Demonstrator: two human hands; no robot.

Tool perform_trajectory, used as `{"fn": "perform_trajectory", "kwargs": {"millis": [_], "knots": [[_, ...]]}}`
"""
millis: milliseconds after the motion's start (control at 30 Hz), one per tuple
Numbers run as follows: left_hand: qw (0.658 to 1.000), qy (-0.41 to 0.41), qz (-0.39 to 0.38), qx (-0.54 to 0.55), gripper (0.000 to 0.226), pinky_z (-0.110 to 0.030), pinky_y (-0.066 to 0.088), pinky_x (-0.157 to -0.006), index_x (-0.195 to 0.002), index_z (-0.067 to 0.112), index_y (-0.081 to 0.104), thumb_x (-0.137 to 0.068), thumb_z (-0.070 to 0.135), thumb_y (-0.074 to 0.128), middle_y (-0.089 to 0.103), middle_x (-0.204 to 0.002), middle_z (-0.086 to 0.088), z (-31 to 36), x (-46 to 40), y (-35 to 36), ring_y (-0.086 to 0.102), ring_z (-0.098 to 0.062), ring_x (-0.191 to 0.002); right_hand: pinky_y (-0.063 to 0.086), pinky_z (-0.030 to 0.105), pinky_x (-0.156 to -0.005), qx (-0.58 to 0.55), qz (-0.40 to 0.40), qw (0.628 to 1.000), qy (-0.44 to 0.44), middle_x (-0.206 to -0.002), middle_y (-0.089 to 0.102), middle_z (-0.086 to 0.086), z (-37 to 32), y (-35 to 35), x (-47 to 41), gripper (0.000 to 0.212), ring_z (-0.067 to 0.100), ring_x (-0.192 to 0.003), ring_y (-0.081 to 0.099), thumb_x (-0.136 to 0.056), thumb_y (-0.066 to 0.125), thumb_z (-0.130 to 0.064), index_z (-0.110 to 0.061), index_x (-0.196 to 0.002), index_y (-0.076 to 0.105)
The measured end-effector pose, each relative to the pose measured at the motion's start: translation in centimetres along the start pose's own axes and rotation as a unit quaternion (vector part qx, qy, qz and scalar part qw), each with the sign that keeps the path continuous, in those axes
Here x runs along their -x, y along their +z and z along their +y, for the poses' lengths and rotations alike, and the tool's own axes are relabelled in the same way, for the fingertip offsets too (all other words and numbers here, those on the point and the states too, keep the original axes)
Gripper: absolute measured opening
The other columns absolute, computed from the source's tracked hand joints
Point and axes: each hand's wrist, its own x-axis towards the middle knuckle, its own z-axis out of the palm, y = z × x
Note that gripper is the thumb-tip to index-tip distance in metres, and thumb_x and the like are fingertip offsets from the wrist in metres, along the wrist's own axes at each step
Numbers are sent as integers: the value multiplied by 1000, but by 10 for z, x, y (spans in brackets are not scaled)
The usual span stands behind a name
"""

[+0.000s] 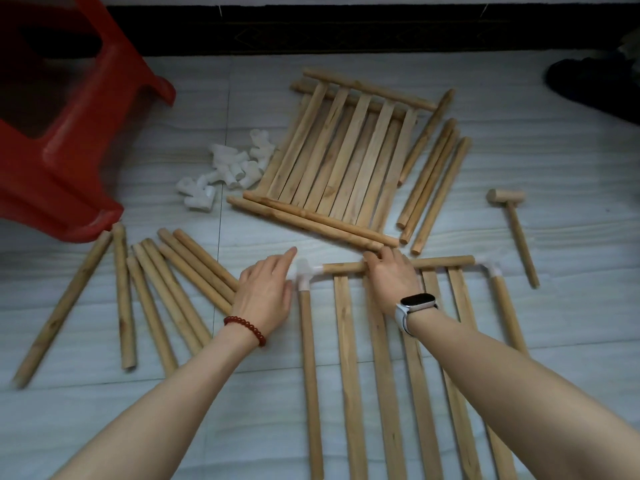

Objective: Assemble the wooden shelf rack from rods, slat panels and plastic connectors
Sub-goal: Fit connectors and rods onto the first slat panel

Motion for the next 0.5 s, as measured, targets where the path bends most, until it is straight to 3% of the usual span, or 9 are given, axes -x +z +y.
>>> {"fn": "perform_trajectory", "kwargs": {"millis": [67, 133, 200, 233, 300, 400, 500], "knots": [[999, -23, -6, -44, 60, -48, 39, -94, -135, 7, 45, -77, 0, 60, 60, -117, -14, -18, 11, -13, 55, -32, -111, 24, 43, -109, -10, 2, 999, -33, -141, 34, 14, -11, 3, 13, 52, 31, -131, 30, -93, 37, -8, -16, -143, 28], [990, -59, -95, -91, 56, -52, 22, -107, -140, 16, 38, -87, 9, 50, 44, -140, -6, -32, 18, -21, 31, -28, -136, 12, 51, -114, -8, -19, 997, -79, -153, 17, 13, -24, 10, 28, 57, 33, -141, 13, -96, 37, -23, -23, -149, 15], [971, -55, -196, -128, 49, -54, 8, -111, -141, 24, 35, -93, 24, 43, 29, -150, 4, -43, 23, -23, 8, -22, -144, 2, 56, -114, 3, -73, 993, -96, -158, -9, 8, -32, 18, 41, 64, 35, -144, -8, -97, 34, -43, -30, -150, 0], [964, -42, -225, -137, 47, -54, 6, -111, -140, 26, 36, -94, 28, 43, 28, -151, 6, -46, 25, -21, 5, -20, -144, 0, 58, -114, 18, -90, 991, -94, -157, -18, 6, -33, 24, 43, 67, 34, -143, -16, -96, 33, -49, -31, -149, -4], [962, -31, -234, -136, 42, -53, 6, -111, -136, 28, 43, -94, 31, 46, 32, -147, 5, -48, 28, -19, 11, -19, -143, 1, 58, -113, 40, -93, 991, -86, -155, -25, 5, -29, 28, 41, 70, 33, -141, -22, -95, 31, -54, -30, -150, -5], [975, 6, -182, -128, 33, -48, 10, -109, -124, 26, 57, -91, 25, 52, 50, -130, 2, -50, 29, -15, 33, -21, -133, 5, 55, -114, 20, -84, 995, -48, -155, -23, 5, -22, 27, 32, 71, 35, -141, -20, -95, 35, -51, -25, -150, -2], [971, 16, -195, -134, 31, -47, 8, -110, -122, 27, 57, -93, 25, 49, 50, -123, 3, -47, 25, -13, 39, -18, -126, 10, 51, -116, 0, -79, 997, -21, -156, -20, 7, -14, 24, 28, 74, 37, -142, -17, -94, 39, -49, -20, -150, 0]]}}
